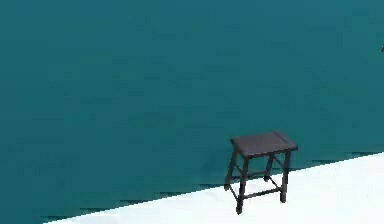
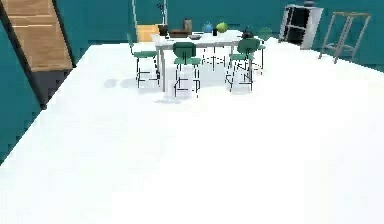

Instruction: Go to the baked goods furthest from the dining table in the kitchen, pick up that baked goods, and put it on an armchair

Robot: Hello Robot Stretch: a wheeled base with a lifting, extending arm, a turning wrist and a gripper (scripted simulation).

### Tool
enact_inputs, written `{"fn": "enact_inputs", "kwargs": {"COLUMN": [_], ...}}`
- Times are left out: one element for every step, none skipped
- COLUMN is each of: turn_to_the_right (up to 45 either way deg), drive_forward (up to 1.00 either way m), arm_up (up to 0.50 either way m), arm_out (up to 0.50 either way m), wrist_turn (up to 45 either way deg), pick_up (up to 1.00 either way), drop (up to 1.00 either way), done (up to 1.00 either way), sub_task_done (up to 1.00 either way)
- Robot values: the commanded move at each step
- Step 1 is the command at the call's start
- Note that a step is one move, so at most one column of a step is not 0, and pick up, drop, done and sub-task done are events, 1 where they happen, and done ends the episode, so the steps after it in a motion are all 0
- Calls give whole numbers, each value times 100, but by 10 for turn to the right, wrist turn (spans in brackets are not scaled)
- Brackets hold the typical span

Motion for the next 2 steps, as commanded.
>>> {"fn": "enact_inputs", "kwargs": {"turn_to_the_right": [450,300], "drive_forward": [0,0], "arm_up": [0,0], "arm_out": [0,0], "wrist_turn": [0,0], "pick_up": [0,0], "drop": [0,0], "done": [0,0], "sub_task_done": [0,0]}}
